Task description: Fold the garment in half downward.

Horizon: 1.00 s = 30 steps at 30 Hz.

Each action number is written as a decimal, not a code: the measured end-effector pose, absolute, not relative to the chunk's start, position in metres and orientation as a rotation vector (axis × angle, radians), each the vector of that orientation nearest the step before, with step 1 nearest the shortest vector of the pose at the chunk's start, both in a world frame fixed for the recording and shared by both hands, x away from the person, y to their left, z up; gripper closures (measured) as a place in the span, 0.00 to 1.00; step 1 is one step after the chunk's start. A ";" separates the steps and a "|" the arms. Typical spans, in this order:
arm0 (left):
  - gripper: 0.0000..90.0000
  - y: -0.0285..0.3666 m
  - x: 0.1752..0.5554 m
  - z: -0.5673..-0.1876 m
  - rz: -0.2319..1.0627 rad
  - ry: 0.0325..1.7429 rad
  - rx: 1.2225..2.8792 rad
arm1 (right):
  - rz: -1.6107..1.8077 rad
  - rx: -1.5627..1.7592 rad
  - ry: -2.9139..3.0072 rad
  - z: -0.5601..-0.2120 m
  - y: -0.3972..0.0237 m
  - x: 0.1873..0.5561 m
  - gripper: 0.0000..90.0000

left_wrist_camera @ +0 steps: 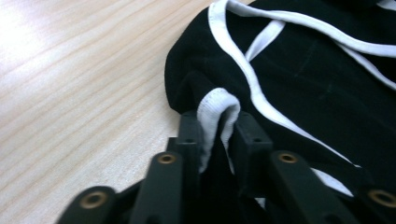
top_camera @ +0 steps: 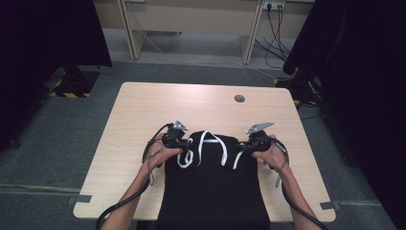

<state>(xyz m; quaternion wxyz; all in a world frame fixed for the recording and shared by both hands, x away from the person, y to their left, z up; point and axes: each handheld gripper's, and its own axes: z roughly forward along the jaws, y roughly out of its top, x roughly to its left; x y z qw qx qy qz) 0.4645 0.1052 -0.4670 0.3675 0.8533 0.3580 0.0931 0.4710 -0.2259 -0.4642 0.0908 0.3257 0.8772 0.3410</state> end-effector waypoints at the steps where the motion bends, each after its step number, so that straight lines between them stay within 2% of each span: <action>1: 0.88 0.105 0.464 -0.466 0.261 0.914 2.195 | 1.012 0.959 2.606 -0.464 -0.225 0.471 0.90; 7: 0.92 0.106 0.466 -0.457 0.305 0.912 2.173 | 1.059 0.947 2.566 -0.453 -0.226 0.470 0.92; 19: 0.92 0.105 0.488 -0.428 0.405 0.929 2.143 | 1.085 0.881 2.487 -0.418 -0.224 0.478 0.92; 30: 0.92 0.100 0.522 -0.382 0.560 0.956 2.058 | 1.120 0.884 2.393 -0.386 -0.223 0.509 0.92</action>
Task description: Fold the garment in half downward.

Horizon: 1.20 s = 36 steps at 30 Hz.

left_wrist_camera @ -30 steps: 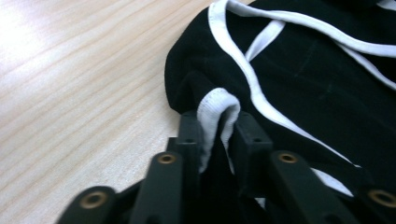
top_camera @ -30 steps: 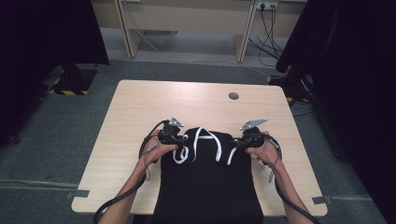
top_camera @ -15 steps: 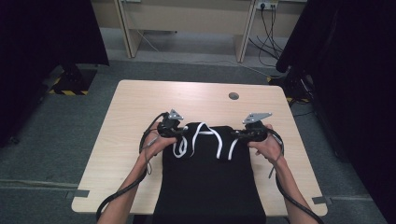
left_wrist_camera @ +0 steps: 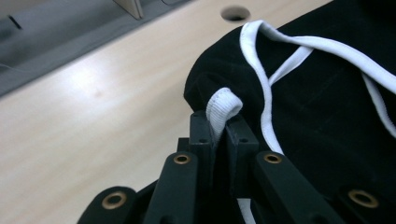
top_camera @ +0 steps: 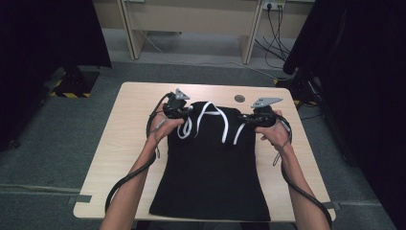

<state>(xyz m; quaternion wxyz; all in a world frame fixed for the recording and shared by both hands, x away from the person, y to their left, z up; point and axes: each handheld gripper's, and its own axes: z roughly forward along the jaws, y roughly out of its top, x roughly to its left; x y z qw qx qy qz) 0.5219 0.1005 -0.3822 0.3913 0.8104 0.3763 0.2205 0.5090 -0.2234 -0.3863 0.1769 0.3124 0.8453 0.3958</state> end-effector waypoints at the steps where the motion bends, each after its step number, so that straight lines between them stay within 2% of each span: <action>1: 0.92 0.100 0.522 -0.377 0.580 0.951 2.044 | 1.129 0.885 2.384 -0.384 -0.224 0.511 0.92; 8: 0.91 0.096 0.493 -0.369 0.681 0.839 1.998 | 1.180 0.792 2.314 -0.376 -0.226 0.497 0.92; 12: 0.91 0.100 0.461 -0.386 0.703 0.753 2.019 | 1.211 0.719 2.314 -0.385 -0.228 0.471 0.92; 23: 0.89 0.113 0.393 -0.427 0.697 0.698 1.974 | 1.189 0.582 2.326 -0.420 -0.225 0.403 0.92; 31: 0.87 0.130 0.341 -0.441 0.602 0.666 1.989 | 1.228 0.614 2.392 -0.435 -0.228 0.364 0.91; 36: 0.86 0.137 0.317 -0.454 0.517 0.662 2.052 | 1.235 0.663 2.443 -0.447 -0.235 0.345 0.91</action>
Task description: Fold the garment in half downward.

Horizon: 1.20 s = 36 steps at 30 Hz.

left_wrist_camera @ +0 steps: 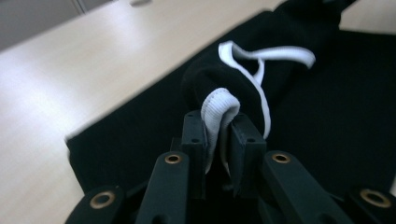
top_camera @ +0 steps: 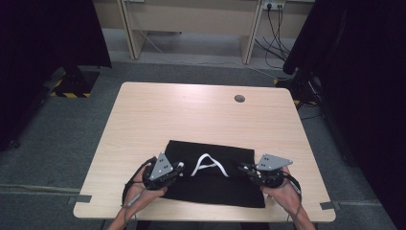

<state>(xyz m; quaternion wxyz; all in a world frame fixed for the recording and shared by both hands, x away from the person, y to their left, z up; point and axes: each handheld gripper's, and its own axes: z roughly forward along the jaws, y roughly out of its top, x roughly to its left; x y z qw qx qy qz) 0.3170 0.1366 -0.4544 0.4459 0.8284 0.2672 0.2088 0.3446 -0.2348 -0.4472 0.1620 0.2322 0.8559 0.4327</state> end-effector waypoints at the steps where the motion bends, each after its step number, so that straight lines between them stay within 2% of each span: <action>1: 0.85 0.138 0.313 -0.458 0.495 0.665 2.066 | 1.237 0.671 2.451 -0.449 -0.237 0.341 0.91; 6: 0.85 0.140 0.307 -0.472 0.458 0.688 2.138 | 1.213 0.692 2.495 -0.460 -0.244 0.328 0.91; 11: 0.85 0.136 0.315 -0.479 0.420 0.730 2.146 | 1.181 0.712 2.500 -0.462 -0.248 0.333 0.92; 20: 0.84 0.119 0.352 -0.479 0.437 0.821 2.119 | 1.085 0.799 2.482 -0.464 -0.251 0.386 0.92; 25: 0.83 0.117 0.355 -0.477 0.427 0.830 2.097 | 1.083 0.811 2.487 -0.458 -0.252 0.408 0.90; 27: 0.84 0.119 0.351 -0.475 0.440 0.822 2.089 | 1.106 0.799 2.485 -0.455 -0.253 0.405 0.90; 32: 0.93 0.125 0.338 -0.464 0.484 0.785 2.059 | 1.150 0.720 2.448 -0.441 -0.259 0.377 0.93; 36: 0.94 0.133 0.327 -0.462 0.446 0.768 2.053 | 1.188 0.677 2.440 -0.437 -0.264 0.347 0.91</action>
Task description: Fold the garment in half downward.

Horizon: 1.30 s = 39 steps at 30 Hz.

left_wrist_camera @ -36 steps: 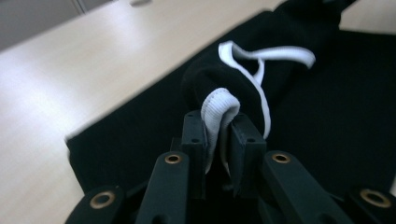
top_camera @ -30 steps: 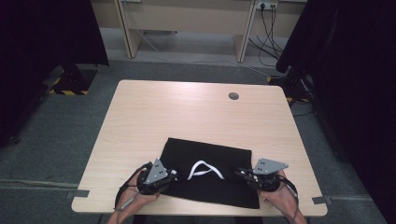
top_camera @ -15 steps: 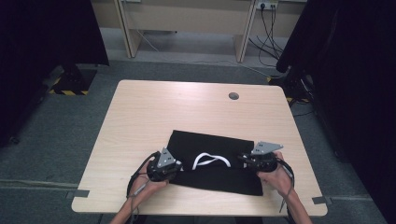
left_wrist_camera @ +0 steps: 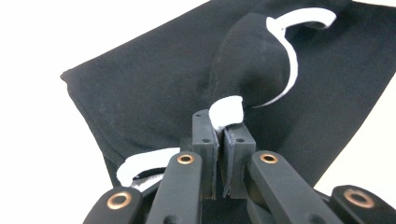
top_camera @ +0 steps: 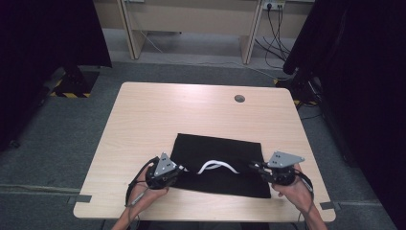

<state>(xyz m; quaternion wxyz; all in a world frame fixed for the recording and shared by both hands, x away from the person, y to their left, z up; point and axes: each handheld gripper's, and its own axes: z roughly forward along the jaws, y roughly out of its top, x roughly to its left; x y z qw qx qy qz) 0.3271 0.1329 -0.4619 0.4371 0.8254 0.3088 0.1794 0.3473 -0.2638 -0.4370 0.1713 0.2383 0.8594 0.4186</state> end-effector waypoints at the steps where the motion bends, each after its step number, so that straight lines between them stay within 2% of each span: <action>1: 0.94 0.134 0.325 -0.464 0.418 0.768 2.054 | 1.200 0.685 2.454 -0.439 -0.265 0.341 0.86; 3: 0.88 0.136 0.321 -0.467 0.356 0.761 2.064 | 1.212 0.775 2.465 -0.444 -0.267 0.331 0.71; 4: 0.82 0.136 0.319 -0.467 0.334 0.765 2.054 | 1.221 0.818 2.461 -0.445 -0.269 0.329 0.65; 7: 0.64 0.135 0.318 -0.461 0.301 0.769 2.024 | 1.257 0.917 2.438 -0.441 -0.272 0.323 0.55; 10: 0.51 0.132 0.321 -0.450 0.285 0.762 1.986 | 1.247 0.906 2.464 -0.437 -0.263 0.321 0.49; 14: 0.42 0.126 0.329 -0.445 0.246 0.760 1.989 | 1.206 0.878 2.508 -0.438 -0.246 0.319 0.48; 16: 0.38 0.125 0.332 -0.450 0.232 0.764 2.015 | 1.142 0.861 2.545 -0.443 -0.238 0.318 0.50; 19: 0.35 0.122 0.333 -0.462 0.194 0.776 2.064 | 1.079 0.860 2.594 -0.456 -0.233 0.319 0.59; 24: 0.32 0.125 0.339 -0.479 0.155 0.811 2.075 | 1.055 0.836 2.620 -0.467 -0.238 0.327 0.83; 28: 0.32 0.121 0.341 -0.478 0.169 0.823 2.087 | 1.013 0.826 2.604 -0.465 -0.242 0.348 0.88; 31: 0.30 0.114 0.345 -0.478 0.196 0.838 2.095 | 0.990 0.843 2.597 -0.464 -0.242 0.369 0.86; 34: 0.26 0.115 0.348 -0.476 0.216 0.869 2.076 | 1.010 0.887 2.598 -0.461 -0.242 0.384 0.72; 39: 0.24 0.122 0.335 -0.469 0.277 0.847 2.028 | 1.050 0.835 2.580 -0.448 -0.248 0.366 0.56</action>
